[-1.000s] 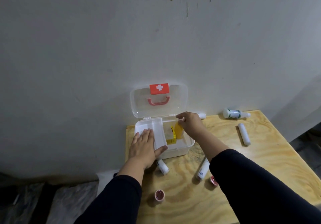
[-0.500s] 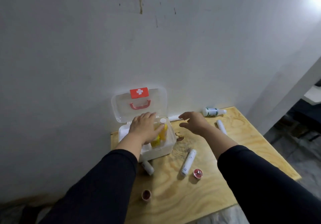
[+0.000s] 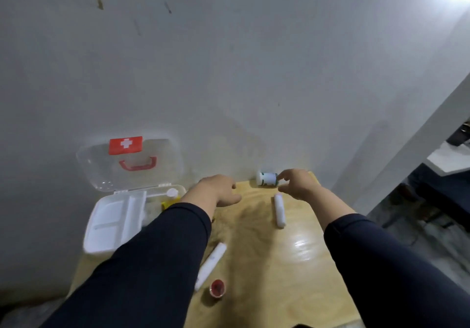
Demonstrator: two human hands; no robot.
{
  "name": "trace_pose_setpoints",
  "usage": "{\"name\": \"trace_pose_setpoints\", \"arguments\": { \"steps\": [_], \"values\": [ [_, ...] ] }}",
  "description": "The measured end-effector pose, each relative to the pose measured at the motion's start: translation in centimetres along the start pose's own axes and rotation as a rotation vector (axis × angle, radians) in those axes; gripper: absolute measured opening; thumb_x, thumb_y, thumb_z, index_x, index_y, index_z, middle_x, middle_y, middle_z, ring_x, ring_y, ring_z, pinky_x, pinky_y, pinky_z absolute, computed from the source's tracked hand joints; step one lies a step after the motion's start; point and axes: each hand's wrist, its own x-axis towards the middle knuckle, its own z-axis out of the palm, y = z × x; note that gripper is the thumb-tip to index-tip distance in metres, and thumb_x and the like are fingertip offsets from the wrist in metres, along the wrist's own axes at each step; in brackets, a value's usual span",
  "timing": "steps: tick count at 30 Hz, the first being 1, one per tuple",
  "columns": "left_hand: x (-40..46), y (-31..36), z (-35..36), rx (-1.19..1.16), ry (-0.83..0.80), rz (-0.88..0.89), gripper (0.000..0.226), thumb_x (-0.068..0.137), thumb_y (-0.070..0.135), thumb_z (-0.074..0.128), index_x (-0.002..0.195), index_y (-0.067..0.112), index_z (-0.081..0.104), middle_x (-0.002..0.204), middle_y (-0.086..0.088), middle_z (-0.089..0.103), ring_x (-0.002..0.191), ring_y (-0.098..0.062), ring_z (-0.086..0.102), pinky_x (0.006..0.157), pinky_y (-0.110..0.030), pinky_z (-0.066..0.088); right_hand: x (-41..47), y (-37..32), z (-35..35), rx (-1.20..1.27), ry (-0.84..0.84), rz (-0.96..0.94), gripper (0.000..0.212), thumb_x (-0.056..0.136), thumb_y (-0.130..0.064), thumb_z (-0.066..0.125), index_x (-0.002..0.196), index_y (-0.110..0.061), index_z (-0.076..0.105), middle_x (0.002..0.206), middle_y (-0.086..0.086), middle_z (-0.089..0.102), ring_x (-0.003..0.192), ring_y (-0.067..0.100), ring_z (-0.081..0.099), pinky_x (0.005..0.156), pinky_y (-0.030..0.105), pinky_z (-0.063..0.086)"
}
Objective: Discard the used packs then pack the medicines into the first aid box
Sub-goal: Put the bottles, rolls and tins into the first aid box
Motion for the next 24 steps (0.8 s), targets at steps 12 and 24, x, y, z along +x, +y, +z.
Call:
{"name": "trace_pose_setpoints", "arguments": {
  "steps": [12,24],
  "values": [
    [6.6,4.2,2.6,-0.142,-0.140,-0.128,0.055,0.093,0.047,0.046,0.142,0.021,0.044,0.141,-0.001,0.053,0.124,-0.022,0.054,0.101,-0.036,0.047,8.7,7.2,2.8,0.106,0.005,-0.024,0.042,0.084,-0.005,0.058,0.125,-0.011,0.054,0.130,0.012,0.056,0.116,0.029,0.055,0.091,0.031,0.045],
    [6.3,4.1,2.9,-0.163,-0.163,-0.165,0.059,0.092,0.052,0.046,0.143,0.022,0.045,0.141,0.000,0.054,0.124,-0.022,0.055,0.103,-0.038,0.047,7.8,7.3,3.1,0.348,0.187,-0.118,0.034,0.079,-0.001,0.061,0.112,-0.013,0.063,0.110,0.009,0.069,0.102,0.026,0.062,0.085,0.031,0.048]
  ]
}}
